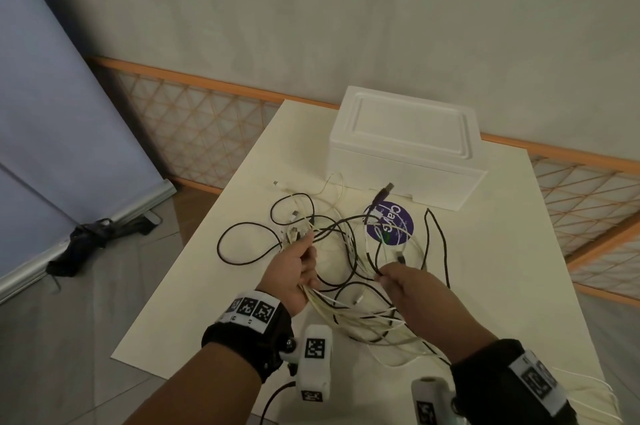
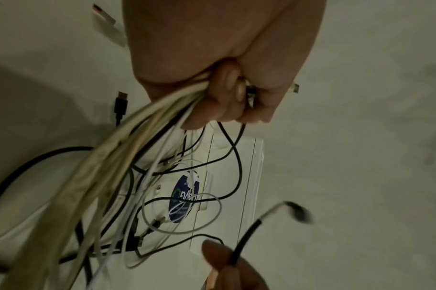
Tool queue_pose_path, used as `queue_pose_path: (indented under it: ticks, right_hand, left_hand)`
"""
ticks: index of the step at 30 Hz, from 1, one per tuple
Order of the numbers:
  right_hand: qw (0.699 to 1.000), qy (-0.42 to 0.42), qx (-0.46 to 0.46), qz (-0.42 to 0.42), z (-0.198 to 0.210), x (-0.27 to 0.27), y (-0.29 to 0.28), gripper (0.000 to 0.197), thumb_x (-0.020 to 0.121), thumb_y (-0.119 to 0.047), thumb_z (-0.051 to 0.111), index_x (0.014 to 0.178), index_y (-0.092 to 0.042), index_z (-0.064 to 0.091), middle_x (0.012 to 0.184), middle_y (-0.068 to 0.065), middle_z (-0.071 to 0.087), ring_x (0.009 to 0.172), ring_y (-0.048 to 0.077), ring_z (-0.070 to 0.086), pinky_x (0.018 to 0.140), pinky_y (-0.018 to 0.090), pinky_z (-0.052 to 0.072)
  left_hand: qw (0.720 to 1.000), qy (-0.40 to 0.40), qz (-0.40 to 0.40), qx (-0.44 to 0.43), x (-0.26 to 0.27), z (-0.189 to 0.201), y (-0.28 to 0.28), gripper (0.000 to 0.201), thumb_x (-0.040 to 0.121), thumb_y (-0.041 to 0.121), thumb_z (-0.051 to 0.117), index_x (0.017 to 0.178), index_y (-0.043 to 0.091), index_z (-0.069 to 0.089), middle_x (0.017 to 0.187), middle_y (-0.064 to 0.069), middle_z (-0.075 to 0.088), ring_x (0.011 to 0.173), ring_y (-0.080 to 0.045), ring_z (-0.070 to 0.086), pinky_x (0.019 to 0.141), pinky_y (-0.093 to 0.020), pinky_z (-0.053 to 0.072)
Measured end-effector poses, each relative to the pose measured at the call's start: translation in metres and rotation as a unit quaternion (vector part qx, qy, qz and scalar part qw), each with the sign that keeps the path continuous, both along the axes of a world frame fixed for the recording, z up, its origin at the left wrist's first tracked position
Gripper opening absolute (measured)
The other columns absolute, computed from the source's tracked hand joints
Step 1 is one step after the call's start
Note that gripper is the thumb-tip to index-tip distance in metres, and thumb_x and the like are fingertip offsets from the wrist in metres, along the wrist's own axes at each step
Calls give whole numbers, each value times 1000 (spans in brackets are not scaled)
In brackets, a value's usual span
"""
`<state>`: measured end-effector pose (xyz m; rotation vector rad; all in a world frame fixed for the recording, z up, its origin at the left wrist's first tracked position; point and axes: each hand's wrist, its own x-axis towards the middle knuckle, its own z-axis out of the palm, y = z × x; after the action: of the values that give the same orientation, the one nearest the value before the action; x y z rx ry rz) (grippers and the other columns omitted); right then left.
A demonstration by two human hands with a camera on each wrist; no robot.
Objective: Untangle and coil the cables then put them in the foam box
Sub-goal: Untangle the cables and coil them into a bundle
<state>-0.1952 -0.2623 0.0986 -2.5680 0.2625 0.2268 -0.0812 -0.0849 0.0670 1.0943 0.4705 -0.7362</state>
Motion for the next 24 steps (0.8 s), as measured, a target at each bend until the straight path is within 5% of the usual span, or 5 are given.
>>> queue_pose_path:
  ticks: [4,10,16,20,24]
  right_hand:
    - [1000,3,-19,14,4,-2,12,26,97,-44,42,117,-33,56,97,-7,69,87,9,62,76,27,49]
    - [999,-11,-17,44,8,-3,22,28,97,-42,45,121,-34,57,106,-10,68,97,8,61,82,23,48]
    - [996,0,-24,92,7,-10,36,30,97,-42,44,122,-34,58,116,-11,66,106,8,59,89,26,47]
    - [994,7,-15,110,8,-16,42,28,97,-39,46,122,-34,59,115,-9,66,106,8,58,90,25,45]
    - [988,19,-33,150,5,-21,48,29,96,-33,50,123,-37,60,113,-12,66,105,6,58,86,16,41]
  left_hand:
    - [998,40,-5,-38,-5,3,6,49,94,49,51,104,3,66,44,6,27,32,-6,19,37,-16,29]
    - [995,84,17,-47,-15,11,10,12,91,5,45,79,9,44,57,-11,61,28,-8,28,38,-18,36]
    - [996,66,8,-51,-29,1,19,23,94,22,54,74,11,52,53,-1,55,32,-8,32,49,-24,36]
    - [994,13,39,-101,-39,3,26,25,89,32,60,77,10,62,56,2,46,32,-5,25,38,-18,32]
    - [995,-15,43,-86,-43,2,29,11,77,22,72,77,15,64,65,1,52,34,-6,28,38,-18,36]
